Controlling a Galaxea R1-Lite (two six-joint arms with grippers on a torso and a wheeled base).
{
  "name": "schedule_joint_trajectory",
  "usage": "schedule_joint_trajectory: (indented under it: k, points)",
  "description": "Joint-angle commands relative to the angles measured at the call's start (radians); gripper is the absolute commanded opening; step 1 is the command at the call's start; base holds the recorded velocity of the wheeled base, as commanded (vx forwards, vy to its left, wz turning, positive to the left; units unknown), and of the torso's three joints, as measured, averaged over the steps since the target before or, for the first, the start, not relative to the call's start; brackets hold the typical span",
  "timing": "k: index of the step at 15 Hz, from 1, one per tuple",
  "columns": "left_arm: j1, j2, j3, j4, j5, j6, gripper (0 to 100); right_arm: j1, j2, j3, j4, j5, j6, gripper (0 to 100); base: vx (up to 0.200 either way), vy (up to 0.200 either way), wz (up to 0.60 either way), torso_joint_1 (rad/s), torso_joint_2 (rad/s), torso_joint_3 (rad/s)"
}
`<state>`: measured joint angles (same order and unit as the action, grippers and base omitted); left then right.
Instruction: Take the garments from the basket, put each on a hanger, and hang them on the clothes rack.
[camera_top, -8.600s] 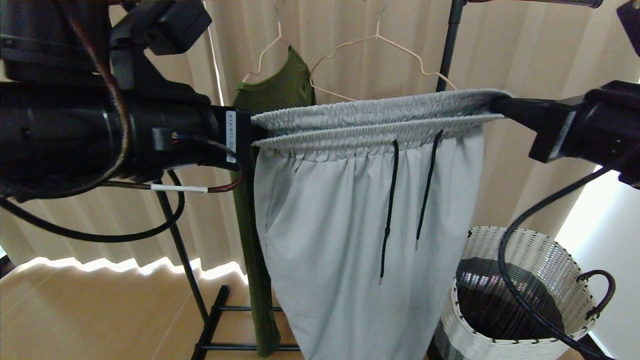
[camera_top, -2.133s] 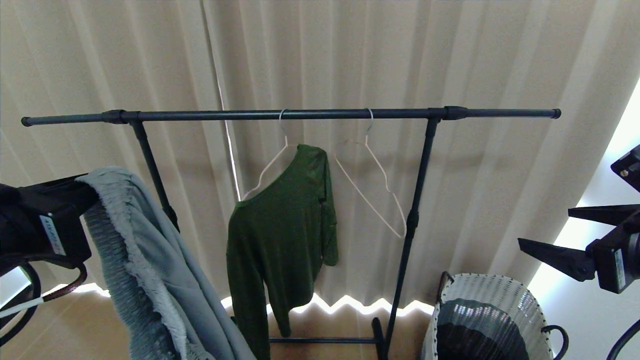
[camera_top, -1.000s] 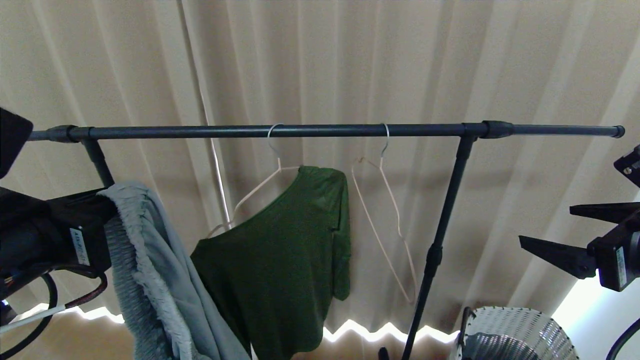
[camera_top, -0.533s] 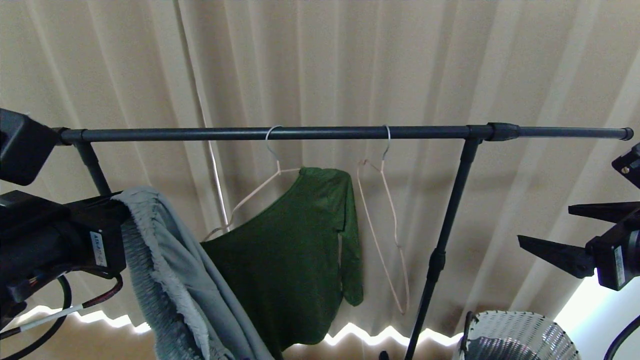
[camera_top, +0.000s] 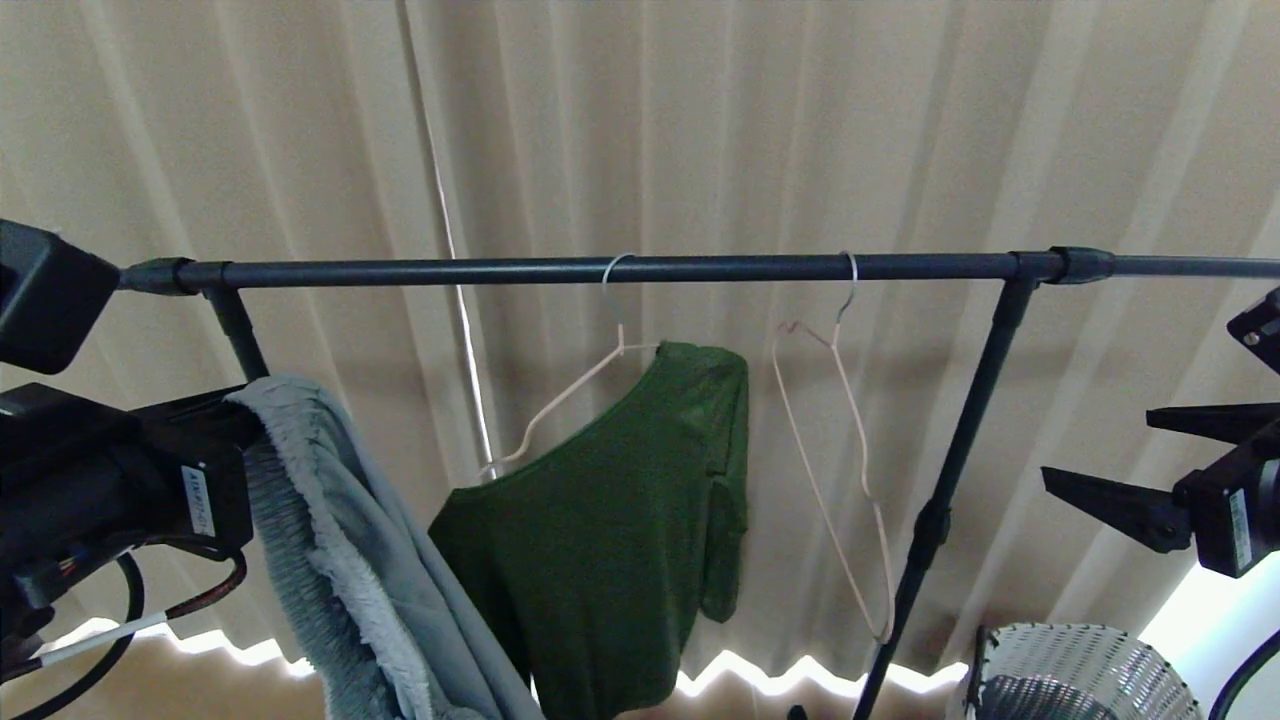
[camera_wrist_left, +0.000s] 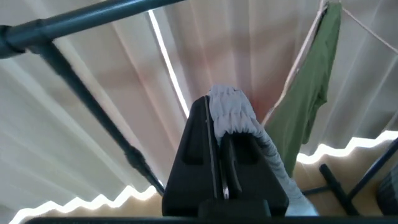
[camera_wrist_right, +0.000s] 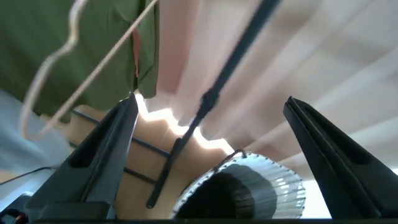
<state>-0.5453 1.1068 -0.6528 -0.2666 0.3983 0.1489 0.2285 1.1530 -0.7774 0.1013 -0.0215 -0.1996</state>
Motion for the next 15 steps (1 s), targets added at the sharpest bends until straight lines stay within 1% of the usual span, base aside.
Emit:
schedule_joint_trajectory:
  k: [1, 4, 5, 6, 7, 8, 9, 11, 12, 13, 15]
  points:
    - [-0.001, 0.002, 0.004, 0.0, 0.001, 0.001, 0, 0.002, 0.002, -0.002, 0.0, -0.003, 0.003, 100, 0.0, 0.0, 0.0, 0.0, 0.0, 0.0]
    - [-0.001, 0.001, 0.015, 0.0, -0.001, 0.012, 0, 0.023, 0.008, -0.002, 0.0, -0.003, 0.006, 100, 0.0, 0.0, 0.0, 0.0, 0.0, 0.0]
    - [0.001, 0.001, 0.015, 0.001, -0.007, 0.001, 0, 0.048, 0.017, -0.005, 0.0, -0.003, 0.04, 100, 0.0, 0.0, 0.0, 0.0, 0.0, 0.0]
    - [0.001, -0.005, 0.016, 0.004, -0.061, -0.003, 0, 0.081, 0.03, -0.013, 0.0, -0.011, 0.085, 100, 0.0, 0.0, 0.0, 0.0, 0.0, 0.0]
    - [0.002, -0.015, 0.016, 0.01, -0.118, -0.003, 0, 0.109, 0.039, -0.019, 0.0, -0.026, 0.111, 100, 0.0, 0.0, 0.0, 0.0, 0.0, 0.0]
    - [0.008, -0.031, 0.016, 0.029, -0.194, -0.003, 0, 0.143, 0.06, -0.025, -0.002, -0.063, 0.149, 100, 0.0, 0.0, 0.0, 0.0, 0.0, 0.0]
    - [0.024, -0.036, 0.012, 0.052, -0.246, 0.0, 0, 0.176, 0.099, -0.031, -0.009, -0.12, 0.184, 100, 0.0, 0.0, 0.0, 0.0, 0.0, 0.0]
    - [0.024, -0.031, 0.018, 0.049, -0.253, 0.004, 0, 0.189, 0.151, -0.031, -0.058, -0.176, 0.204, 100, 0.0, 0.0, 0.0, 0.0, 0.0, 0.0]
    - [0.021, -0.033, 0.018, 0.046, -0.253, 0.006, 0, 0.189, 0.177, -0.031, -0.081, -0.193, 0.207, 100, 0.0, 0.0, 0.0, 0.0, 0.0, 0.0]
    - [0.019, -0.035, 0.018, 0.046, -0.253, 0.008, 0, 0.189, 0.188, -0.028, -0.089, -0.198, 0.21, 100, 0.0, 0.0, 0.0, 0.0, 0.0, 0.0]
    - [0.016, -0.041, 0.018, 0.046, -0.253, 0.014, 0, 0.218, 0.237, -0.039, -0.103, -0.199, 0.262, 100, 0.0, 0.0, 0.0, 0.0, 0.0, 0.0]
